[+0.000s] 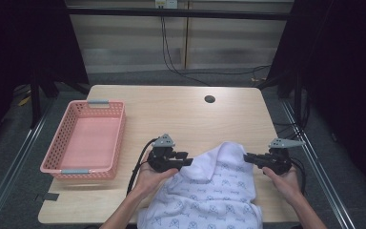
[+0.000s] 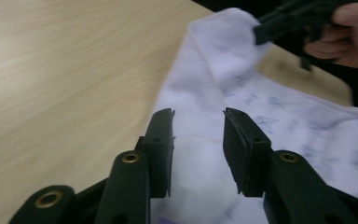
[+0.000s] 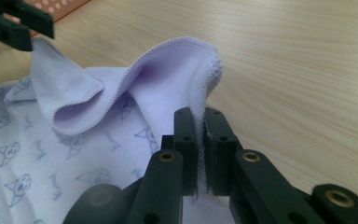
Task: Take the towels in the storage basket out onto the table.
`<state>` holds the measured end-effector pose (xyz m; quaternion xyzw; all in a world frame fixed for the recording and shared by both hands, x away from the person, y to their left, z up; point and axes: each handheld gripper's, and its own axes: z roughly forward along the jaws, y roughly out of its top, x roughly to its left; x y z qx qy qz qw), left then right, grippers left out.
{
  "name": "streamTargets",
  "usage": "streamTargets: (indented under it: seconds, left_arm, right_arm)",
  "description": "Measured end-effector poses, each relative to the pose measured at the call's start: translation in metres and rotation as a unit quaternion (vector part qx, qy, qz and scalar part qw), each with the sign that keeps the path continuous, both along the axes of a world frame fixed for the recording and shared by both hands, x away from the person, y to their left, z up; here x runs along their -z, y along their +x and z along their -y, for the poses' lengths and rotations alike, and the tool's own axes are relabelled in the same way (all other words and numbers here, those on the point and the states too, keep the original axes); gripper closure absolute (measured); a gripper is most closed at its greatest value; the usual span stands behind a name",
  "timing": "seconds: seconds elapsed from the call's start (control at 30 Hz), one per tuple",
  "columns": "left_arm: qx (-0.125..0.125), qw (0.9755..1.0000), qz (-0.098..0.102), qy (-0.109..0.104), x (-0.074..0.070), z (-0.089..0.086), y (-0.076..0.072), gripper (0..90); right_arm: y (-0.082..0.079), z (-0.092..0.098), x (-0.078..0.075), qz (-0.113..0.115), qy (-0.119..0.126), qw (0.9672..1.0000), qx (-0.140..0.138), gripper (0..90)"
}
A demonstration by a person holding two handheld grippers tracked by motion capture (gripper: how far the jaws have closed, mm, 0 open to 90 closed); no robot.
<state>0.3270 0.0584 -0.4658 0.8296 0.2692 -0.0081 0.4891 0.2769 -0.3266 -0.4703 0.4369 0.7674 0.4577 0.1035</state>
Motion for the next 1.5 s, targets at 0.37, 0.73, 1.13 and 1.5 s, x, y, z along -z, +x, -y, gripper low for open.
streamTargets:
  seconds: [0.37,0.73,1.13,1.5]
  left_arm:
    - [0.052,0.9956,-0.022,0.075,0.028,0.009,-0.001,74.1]
    - [-0.014,0.9991,0.025,-0.032,-0.017,-0.032,0.001,81.1]
    - [-0.055,0.9926,0.051,-0.095,-0.06,-0.061,0.015,80.6]
    - [-0.1,0.9863,0.085,-0.101,-0.085,-0.073,0.027,81.8]
  right_arm:
    - [0.0,0.003,-0.001,-0.002,0.003,1.0,0.004,84.8]
    - [-0.001,0.012,-0.013,0.017,0.025,0.9993,0.02,84.8]
    - [0.008,0.02,-0.041,0.05,0.044,0.9972,0.035,84.8]
    - [0.023,0.023,-0.073,0.078,0.044,0.9954,0.034,84.8]
